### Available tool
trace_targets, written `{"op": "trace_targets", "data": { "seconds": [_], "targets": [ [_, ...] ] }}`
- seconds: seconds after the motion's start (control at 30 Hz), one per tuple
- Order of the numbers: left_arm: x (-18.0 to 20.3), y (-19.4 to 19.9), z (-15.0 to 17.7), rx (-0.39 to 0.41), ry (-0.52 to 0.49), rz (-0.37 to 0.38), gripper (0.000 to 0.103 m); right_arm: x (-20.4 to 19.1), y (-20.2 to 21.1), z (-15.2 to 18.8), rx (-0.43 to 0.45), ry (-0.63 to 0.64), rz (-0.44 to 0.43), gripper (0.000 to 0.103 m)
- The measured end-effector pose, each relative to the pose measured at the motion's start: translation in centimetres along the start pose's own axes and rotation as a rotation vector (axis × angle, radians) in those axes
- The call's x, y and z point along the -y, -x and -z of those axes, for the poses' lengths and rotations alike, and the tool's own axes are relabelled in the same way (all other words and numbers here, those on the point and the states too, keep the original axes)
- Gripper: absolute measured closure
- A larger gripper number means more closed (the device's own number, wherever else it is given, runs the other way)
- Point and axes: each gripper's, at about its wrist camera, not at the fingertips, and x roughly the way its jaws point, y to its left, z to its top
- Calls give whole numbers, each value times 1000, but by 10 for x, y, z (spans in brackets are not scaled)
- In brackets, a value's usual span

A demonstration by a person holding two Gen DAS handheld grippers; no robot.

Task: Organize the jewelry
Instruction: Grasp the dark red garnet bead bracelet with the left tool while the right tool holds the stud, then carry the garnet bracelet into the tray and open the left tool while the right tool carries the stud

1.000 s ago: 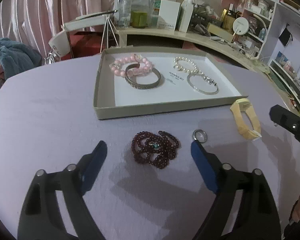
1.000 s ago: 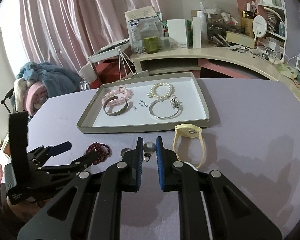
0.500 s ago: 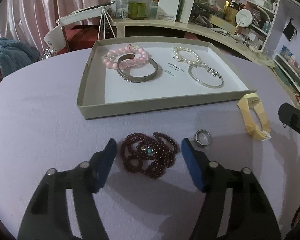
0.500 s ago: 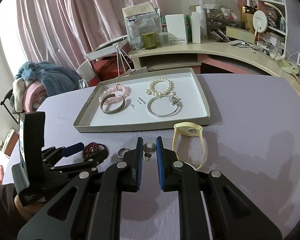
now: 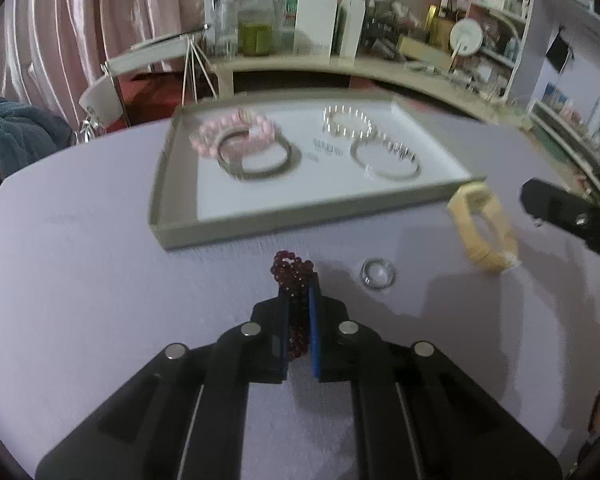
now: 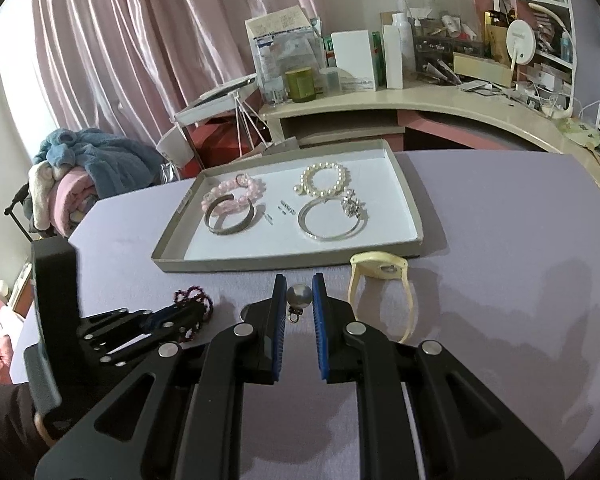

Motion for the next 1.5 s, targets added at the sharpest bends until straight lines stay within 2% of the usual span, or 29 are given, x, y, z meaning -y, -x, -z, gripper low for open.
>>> {"op": "trace_targets", "data": {
  "seconds": [0.37, 0.6, 0.93, 1.27, 1.5],
  "targets": [
    [-36, 81, -70, 210, 109, 80, 95, 4, 12, -22, 75, -17, -13, 90],
    [-41, 105, -102, 296, 105, 57, 95, 7, 12, -27, 89, -15, -15, 90],
    [-38, 92, -106, 266, 123, 96, 95, 9, 8, -33, 91, -13, -14, 90],
    [-37, 45, -113, 197, 172, 146, 95, 15, -1, -30, 65, -25, -10, 90],
    [-32, 23, -111, 173, 151, 143, 95, 21, -11, -30, 47, -41, 3, 89]
  ]
}}
